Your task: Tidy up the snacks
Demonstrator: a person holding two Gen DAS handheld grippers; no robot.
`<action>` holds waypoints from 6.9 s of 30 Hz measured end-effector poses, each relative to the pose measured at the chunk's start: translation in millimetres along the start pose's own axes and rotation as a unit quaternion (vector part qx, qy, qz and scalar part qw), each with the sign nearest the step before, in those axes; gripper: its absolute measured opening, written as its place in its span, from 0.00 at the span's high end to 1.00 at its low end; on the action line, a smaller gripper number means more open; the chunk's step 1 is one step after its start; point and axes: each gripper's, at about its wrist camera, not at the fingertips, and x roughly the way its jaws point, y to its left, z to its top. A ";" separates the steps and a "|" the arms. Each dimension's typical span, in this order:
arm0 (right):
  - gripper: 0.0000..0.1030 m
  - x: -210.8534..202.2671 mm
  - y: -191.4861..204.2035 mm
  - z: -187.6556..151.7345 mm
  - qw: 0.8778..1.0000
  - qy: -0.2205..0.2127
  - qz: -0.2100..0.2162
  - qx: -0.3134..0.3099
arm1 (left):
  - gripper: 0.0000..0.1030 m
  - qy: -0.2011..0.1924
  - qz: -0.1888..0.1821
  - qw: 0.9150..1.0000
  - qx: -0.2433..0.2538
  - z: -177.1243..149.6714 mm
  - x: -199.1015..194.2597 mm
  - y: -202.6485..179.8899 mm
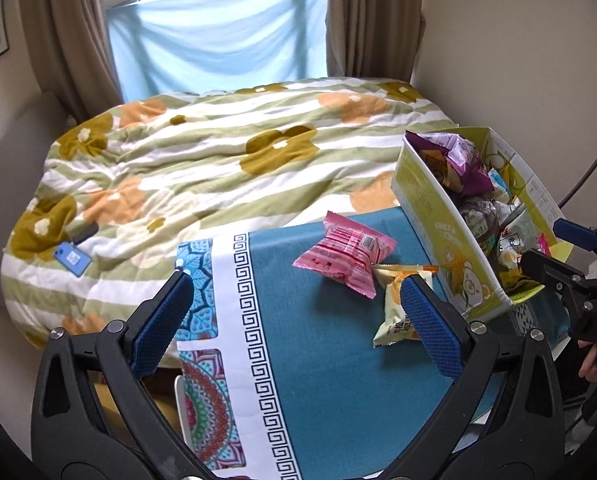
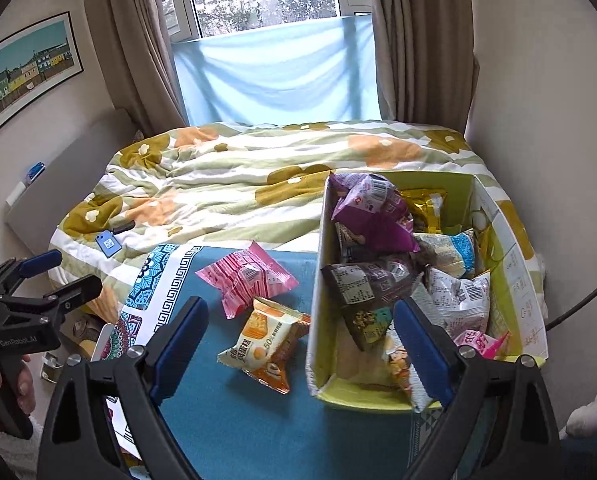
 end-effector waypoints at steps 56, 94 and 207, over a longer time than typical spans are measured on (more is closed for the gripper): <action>0.39 203.0 43.9 -54.6 0.967 0.114 -0.144 0.175 | 0.37 0.208 -0.185 0.952 0.131 -0.8 252.0 -10.6; 0.45 -10.6 -71.7 43.7 0.998 -0.029 -0.021 0.045 | 0.37 0.018 -0.111 0.993 -0.024 68.7 51.6 -157.9; 0.05 -178.3 -32.3 -100.0 0.989 -0.129 -0.075 -0.002 | 0.01 -0.180 0.078 0.978 -0.077 -130.3 -198.6 -140.6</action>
